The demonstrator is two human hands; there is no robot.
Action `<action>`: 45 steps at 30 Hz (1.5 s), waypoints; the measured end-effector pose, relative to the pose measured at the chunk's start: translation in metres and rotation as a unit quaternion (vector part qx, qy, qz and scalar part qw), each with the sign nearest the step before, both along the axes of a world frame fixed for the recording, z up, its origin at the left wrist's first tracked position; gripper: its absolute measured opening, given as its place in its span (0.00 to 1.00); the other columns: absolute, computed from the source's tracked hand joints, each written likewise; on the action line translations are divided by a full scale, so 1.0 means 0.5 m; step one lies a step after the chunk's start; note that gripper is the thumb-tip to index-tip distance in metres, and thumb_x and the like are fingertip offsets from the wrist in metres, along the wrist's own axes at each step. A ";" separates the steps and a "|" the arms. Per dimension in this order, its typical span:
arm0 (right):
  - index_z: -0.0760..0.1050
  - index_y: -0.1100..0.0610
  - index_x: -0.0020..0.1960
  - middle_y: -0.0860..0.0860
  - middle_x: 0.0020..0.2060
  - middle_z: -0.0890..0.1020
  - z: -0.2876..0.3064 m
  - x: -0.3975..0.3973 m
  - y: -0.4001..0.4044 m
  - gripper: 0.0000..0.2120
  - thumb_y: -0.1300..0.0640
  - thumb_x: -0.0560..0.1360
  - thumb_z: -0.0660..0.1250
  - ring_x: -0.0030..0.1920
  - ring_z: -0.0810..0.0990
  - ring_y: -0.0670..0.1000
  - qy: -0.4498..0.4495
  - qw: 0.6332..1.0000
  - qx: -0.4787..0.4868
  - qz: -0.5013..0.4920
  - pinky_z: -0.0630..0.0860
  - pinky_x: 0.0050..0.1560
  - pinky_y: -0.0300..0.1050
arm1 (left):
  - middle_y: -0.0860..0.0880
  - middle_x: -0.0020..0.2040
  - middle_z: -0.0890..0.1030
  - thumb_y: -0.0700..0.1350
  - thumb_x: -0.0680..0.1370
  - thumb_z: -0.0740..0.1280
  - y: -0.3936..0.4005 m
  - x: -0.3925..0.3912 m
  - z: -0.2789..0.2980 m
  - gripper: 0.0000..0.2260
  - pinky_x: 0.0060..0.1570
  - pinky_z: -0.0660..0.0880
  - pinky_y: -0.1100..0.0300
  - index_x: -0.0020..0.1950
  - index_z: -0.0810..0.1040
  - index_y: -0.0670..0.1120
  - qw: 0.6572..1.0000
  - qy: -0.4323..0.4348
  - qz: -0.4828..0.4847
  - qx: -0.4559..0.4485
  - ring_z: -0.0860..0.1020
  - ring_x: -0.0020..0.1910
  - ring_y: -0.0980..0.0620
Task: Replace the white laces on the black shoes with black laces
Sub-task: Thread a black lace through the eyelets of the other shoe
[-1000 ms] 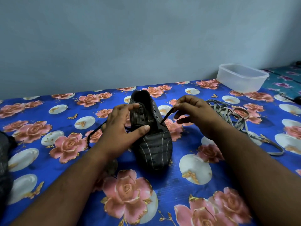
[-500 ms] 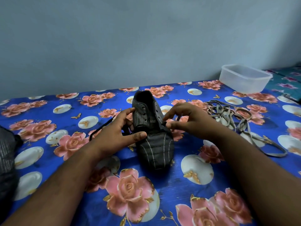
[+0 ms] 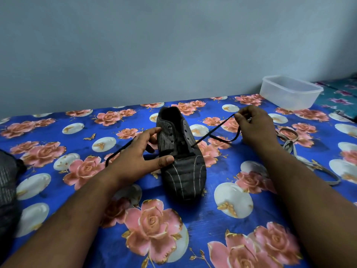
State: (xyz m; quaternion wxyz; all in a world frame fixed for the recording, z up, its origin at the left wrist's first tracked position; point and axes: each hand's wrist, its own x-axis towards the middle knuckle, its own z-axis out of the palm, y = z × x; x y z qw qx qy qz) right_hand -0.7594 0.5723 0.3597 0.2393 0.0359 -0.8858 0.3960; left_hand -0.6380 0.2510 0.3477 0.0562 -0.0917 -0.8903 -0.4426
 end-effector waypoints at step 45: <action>0.81 0.43 0.48 0.41 0.45 0.83 0.012 0.077 -0.081 0.11 0.37 0.75 0.67 0.51 0.77 0.49 0.015 0.916 0.142 0.374 0.73 0.53 0.46 | 0.62 0.61 0.68 0.64 0.76 0.60 0.127 0.001 0.039 0.12 0.62 0.52 0.54 0.45 0.80 0.62 0.972 0.066 0.111 -0.195 0.60 0.68 0.55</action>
